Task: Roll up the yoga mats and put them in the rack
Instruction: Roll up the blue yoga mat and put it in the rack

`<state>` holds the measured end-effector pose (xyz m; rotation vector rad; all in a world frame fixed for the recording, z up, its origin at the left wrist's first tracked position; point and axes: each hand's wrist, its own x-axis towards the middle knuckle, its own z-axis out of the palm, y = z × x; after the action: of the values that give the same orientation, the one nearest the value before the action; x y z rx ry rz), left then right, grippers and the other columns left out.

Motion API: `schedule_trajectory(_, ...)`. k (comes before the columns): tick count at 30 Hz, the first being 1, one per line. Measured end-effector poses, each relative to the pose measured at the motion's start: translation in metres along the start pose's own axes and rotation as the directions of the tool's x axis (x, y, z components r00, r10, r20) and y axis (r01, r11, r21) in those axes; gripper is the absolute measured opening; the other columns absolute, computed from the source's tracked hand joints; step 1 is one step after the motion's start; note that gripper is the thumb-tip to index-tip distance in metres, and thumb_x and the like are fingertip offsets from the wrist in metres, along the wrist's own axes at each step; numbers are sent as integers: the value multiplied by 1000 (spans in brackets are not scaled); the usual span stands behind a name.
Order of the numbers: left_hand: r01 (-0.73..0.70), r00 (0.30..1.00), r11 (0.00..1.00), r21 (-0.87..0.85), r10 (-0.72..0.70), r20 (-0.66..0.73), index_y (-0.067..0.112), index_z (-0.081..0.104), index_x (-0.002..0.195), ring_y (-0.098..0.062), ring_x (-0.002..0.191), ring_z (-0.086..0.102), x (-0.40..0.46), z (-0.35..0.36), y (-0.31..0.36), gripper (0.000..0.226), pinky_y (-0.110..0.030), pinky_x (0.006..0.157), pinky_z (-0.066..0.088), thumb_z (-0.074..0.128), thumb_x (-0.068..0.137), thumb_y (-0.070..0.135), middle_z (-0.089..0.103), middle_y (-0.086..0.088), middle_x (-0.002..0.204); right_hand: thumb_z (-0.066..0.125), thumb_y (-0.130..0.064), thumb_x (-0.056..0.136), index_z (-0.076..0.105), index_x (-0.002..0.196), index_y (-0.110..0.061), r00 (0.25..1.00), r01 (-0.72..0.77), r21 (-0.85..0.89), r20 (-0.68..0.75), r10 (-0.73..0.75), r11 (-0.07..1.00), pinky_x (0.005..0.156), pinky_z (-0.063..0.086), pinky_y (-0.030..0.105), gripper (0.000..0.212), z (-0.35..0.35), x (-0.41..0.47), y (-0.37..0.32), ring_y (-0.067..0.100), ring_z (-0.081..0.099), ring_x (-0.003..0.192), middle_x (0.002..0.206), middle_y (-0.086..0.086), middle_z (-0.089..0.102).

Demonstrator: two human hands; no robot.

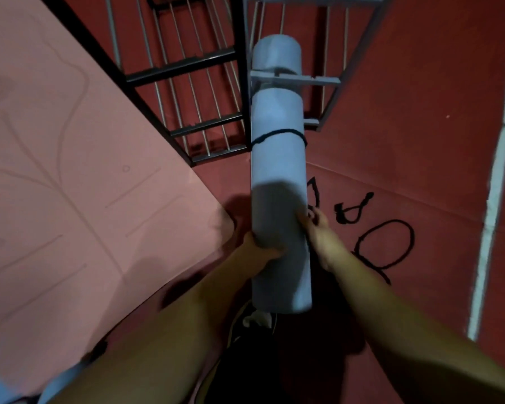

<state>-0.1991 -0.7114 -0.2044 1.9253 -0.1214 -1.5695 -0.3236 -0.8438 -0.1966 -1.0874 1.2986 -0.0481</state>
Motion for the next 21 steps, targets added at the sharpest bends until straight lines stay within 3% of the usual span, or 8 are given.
schedule_trajectory(3, -15, 1000, 998, 63, 16, -14, 9, 34, 146, -30, 120, 57, -9, 4, 5, 133, -48, 99, 50, 87, 38, 65, 53, -10, 139, 65, -50, 89, 41, 142, -13, 974, -122, 20, -188, 124, 992, 98, 46, 37, 69, 2, -35, 46, 23, 56, 117, 134, 4, 54)
schedule_trajectory(5, -6, 1000, 996, 86, 6, -5, 9, 30, 148, -29, 121, 55, -13, 3, 12, 118, -47, 100, 50, 89, 55, 51, 51, -9, 140, 69, -48, 87, 57, 121, -6, 862, -260, 237, -381, 336, 936, 84, 52, 36, 55, 5, -57, 74, 25, 61, 100, 118, 10, 63)
schedule_trajectory(7, 0, 1000, 993, 117, 0, 1, 9, 30, 149, -27, 119, 56, -16, 4, 18, 97, -43, 99, 50, 85, 75, 38, 50, -10, 143, 61, -44, 93, 63, 112, 1, 766, -402, 574, -217, 605, 714, 73, 52, 38, 49, 19, -73, 90, 31, 62, 89, 108, 18, 65)
schedule_trajectory(9, -9, 1000, 975, 222, 6, 14, 10, 30, 150, -26, 117, 55, -17, 5, 20, 86, -34, 93, 48, 78, 83, 35, 48, -8, 144, 43, -42, 102, 59, 126, 1, 789, -431, 731, 20, 615, 529, 82, 49, 44, 52, 36, -80, 91, 32, 61, 89, 122, 21, 63)
schedule_trajectory(11, -23, 1000, 962, 273, 20, 11, 11, 31, 151, -27, 125, 53, -13, 6, 19, 84, -35, 98, 46, 77, 85, 33, 47, -9, 146, 33, -37, 105, 46, 142, -4, 828, -355, 822, 54, 558, 446, 89, 43, 42, 51, 46, -77, 83, 24, 58, 88, 140, 14, 51)
schedule_trajectory(13, -29, 999, 966, 258, 23, 25, 10, 32, 151, -28, 130, 50, -13, 8, 19, 84, -40, 106, 44, 78, 84, 31, 47, -10, 148, 33, -41, 104, 49, 138, -6, 810, -296, 899, 57, 584, 322, 87, 39, 39, 51, 48, -75, 70, 24, 53, 84, 134, 9, 52)
schedule_trajectory(17, -37, 999, 959, 279, 25, 48, 11, 31, 153, -27, 131, 49, -20, 10, 19, 81, -35, 106, 42, 75, 87, 28, 46, -10, 149, 42, -53, 99, 61, 115, -7, 783, -270, 888, -21, 621, 372, 71, 47, 39, 53, 48, -82, 71, 31, 60, 88, 106, 13, 64)
schedule_trajectory(21, -112, 993, 930, 351, 113, 19, 15, 44, 147, -22, 128, 53, -29, 10, 27, 62, -25, 98, 40, 68, 92, 29, 52, -6, 144, 46, -42, 98, 65, 122, -12, 790, -206, 901, -76, 609, 381, 84, 55, 43, 43, 46, -83, 80, 33, 65, 106, 120, 15, 68)
